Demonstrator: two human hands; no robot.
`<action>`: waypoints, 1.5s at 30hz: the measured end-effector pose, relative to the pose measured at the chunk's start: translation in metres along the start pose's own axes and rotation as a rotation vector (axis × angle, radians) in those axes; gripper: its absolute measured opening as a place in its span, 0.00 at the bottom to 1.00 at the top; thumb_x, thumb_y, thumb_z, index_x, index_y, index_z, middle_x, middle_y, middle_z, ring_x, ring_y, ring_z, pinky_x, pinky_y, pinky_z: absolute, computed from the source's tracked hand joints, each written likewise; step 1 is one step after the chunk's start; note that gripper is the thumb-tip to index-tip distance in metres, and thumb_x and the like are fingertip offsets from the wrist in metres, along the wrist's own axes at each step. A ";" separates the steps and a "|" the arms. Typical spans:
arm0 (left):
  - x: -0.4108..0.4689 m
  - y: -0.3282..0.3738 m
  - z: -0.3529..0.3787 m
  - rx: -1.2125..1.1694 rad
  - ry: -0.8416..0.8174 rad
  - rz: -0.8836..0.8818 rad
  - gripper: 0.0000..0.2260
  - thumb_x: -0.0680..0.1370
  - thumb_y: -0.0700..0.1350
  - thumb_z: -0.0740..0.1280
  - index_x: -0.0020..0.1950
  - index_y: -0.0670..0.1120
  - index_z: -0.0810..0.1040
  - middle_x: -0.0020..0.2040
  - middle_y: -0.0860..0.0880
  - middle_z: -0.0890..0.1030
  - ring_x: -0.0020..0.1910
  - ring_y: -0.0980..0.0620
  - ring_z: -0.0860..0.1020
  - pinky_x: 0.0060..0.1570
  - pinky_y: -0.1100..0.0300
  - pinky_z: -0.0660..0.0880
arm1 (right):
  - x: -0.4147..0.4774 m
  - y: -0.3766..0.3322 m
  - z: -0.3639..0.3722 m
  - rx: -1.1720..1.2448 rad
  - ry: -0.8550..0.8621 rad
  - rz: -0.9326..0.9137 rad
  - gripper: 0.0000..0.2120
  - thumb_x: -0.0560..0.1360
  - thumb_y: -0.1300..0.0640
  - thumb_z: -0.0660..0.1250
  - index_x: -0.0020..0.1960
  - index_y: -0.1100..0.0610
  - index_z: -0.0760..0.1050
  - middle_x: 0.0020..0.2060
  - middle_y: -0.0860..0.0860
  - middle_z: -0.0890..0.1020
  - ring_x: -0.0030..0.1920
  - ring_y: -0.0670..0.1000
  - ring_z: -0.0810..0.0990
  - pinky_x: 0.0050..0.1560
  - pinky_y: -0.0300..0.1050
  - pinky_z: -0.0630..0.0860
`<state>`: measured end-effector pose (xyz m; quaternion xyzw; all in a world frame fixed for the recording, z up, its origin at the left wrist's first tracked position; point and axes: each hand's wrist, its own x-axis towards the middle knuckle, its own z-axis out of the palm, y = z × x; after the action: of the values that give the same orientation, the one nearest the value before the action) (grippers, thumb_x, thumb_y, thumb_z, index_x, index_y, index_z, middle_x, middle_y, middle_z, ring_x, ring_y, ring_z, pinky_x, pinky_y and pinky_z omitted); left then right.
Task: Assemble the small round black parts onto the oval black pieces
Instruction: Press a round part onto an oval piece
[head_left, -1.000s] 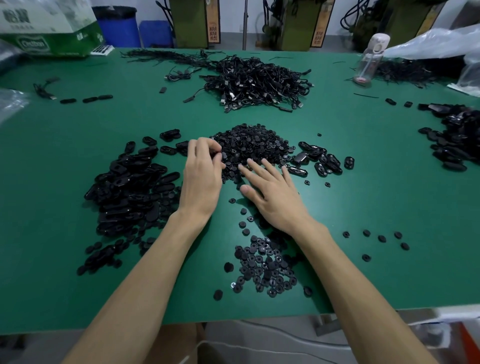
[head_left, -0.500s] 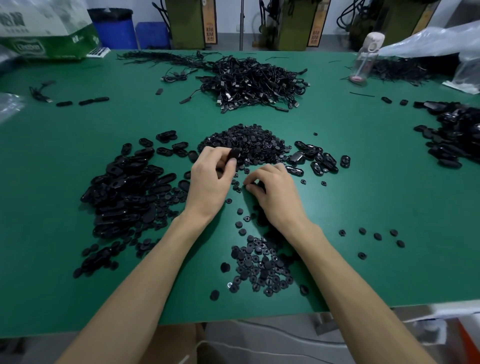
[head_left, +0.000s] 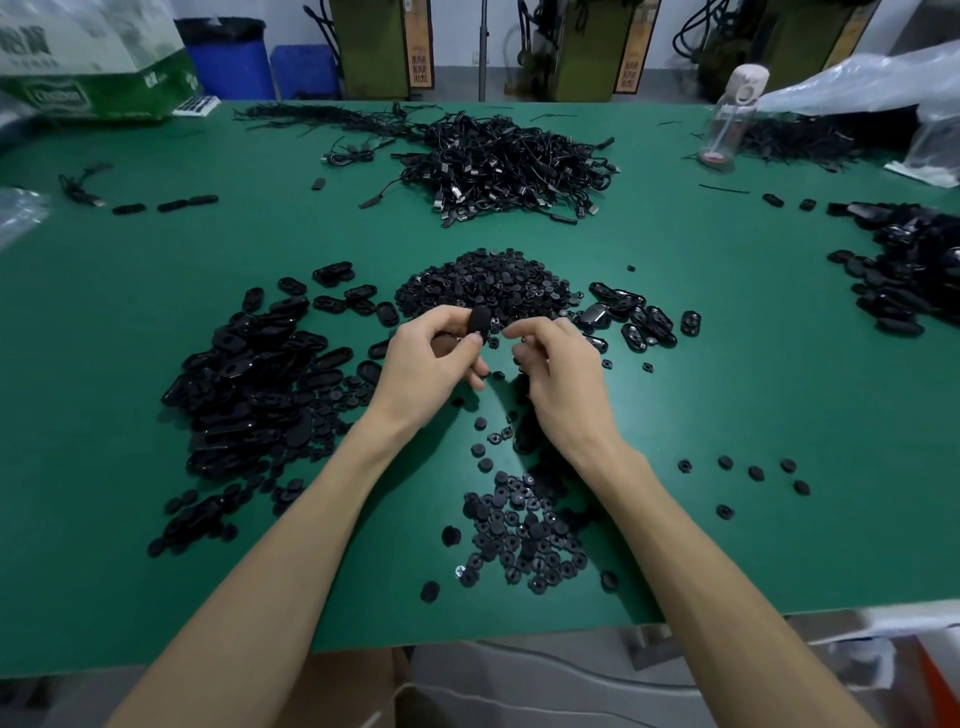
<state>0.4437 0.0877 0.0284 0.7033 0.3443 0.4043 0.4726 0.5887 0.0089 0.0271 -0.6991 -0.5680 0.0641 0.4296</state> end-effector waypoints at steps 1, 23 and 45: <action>0.000 0.000 0.001 0.012 -0.005 0.010 0.07 0.82 0.35 0.67 0.59 0.40 0.81 0.37 0.43 0.85 0.33 0.45 0.83 0.41 0.52 0.82 | 0.000 -0.001 -0.001 0.048 0.006 0.004 0.10 0.82 0.65 0.64 0.59 0.58 0.82 0.47 0.51 0.77 0.45 0.48 0.76 0.48 0.37 0.71; -0.002 0.002 0.005 -0.417 -0.113 -0.152 0.03 0.81 0.37 0.70 0.53 0.41 0.83 0.46 0.43 0.86 0.46 0.37 0.87 0.47 0.54 0.84 | 0.003 0.000 -0.013 0.701 0.006 0.212 0.11 0.81 0.65 0.67 0.55 0.52 0.84 0.40 0.45 0.81 0.44 0.44 0.80 0.46 0.41 0.77; -0.003 0.001 0.006 -0.376 -0.055 -0.100 0.15 0.80 0.33 0.70 0.66 0.42 0.80 0.46 0.43 0.85 0.46 0.37 0.87 0.51 0.47 0.84 | 0.004 0.000 -0.011 0.770 -0.015 0.253 0.04 0.77 0.61 0.74 0.49 0.53 0.85 0.43 0.49 0.87 0.42 0.45 0.83 0.39 0.37 0.77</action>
<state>0.4480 0.0828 0.0271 0.5955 0.2842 0.4179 0.6245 0.5965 0.0067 0.0349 -0.5509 -0.4151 0.3295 0.6447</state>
